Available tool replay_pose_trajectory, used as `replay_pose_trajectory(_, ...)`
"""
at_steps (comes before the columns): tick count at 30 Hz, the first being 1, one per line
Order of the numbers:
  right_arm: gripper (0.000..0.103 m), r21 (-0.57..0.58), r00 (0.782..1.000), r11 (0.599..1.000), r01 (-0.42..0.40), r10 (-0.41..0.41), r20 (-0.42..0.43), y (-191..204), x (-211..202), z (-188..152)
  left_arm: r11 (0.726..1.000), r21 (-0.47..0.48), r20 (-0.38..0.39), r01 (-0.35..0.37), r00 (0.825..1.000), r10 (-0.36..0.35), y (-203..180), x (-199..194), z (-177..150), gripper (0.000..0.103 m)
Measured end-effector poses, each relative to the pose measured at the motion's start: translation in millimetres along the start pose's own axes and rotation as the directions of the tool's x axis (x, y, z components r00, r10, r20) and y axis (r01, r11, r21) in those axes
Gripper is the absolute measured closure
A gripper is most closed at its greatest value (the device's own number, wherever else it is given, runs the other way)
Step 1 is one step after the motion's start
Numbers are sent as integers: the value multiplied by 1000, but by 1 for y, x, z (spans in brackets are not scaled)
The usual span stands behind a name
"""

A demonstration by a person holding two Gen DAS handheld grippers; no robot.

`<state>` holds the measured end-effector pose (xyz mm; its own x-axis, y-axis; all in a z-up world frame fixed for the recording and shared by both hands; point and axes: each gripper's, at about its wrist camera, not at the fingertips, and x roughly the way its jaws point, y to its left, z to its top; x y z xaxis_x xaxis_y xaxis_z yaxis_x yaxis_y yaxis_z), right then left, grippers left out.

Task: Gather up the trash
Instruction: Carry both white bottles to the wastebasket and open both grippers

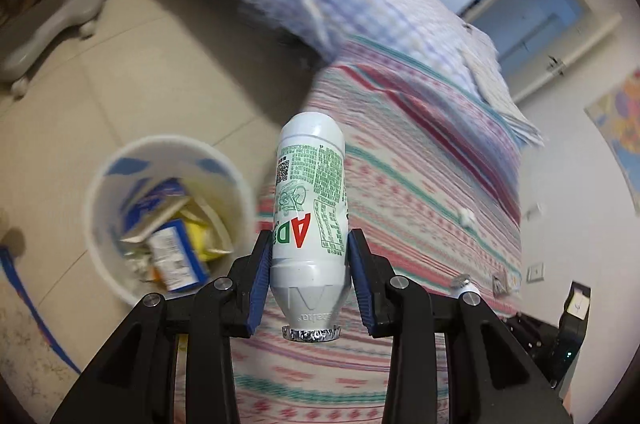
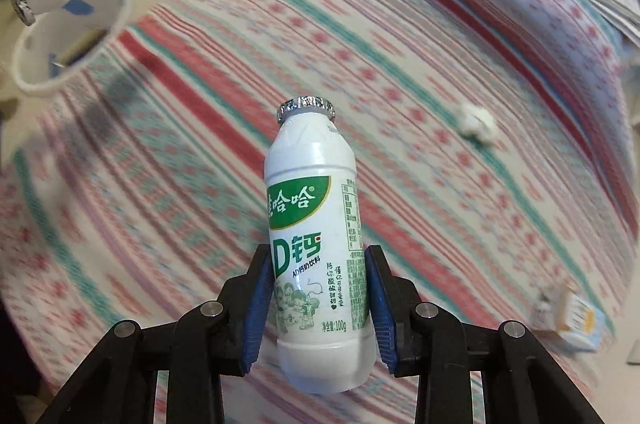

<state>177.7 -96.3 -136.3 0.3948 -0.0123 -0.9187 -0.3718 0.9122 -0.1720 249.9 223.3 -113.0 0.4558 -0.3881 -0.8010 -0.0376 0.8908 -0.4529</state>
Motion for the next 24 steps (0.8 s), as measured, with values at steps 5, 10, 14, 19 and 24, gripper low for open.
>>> replay_pose_trajectory(5, 63, 44, 995, 994, -100, 100, 18, 25, 4, 14, 999, -38, -22, -25, 999, 24, 33, -1, -1, 64)
replay_pose_trajectory(10, 63, 109, 984, 978, -181, 179, 22, 45, 10, 26, 997, -45, -56, -56, 997, 53, 61, 6, -4, 64)
replay_pose_trajectory(14, 63, 145, 969, 958, -248, 244, 51, 60, 9, 35, 998, -31, -105, -57, 993, 53, 70, 21, -8, 64)
replay_pose_trajectory(19, 63, 168, 956, 941, -293, 285, 70, 76, 14, 46, 997, -11, -162, -74, 984, 71, 69, 47, -6, 64)
replay_pose_trajectory(24, 63, 180, 947, 930, -321, 309, 93, 89, 18, 57, 995, 40, -214, -96, 971, 102, 59, 72, -3, 60)
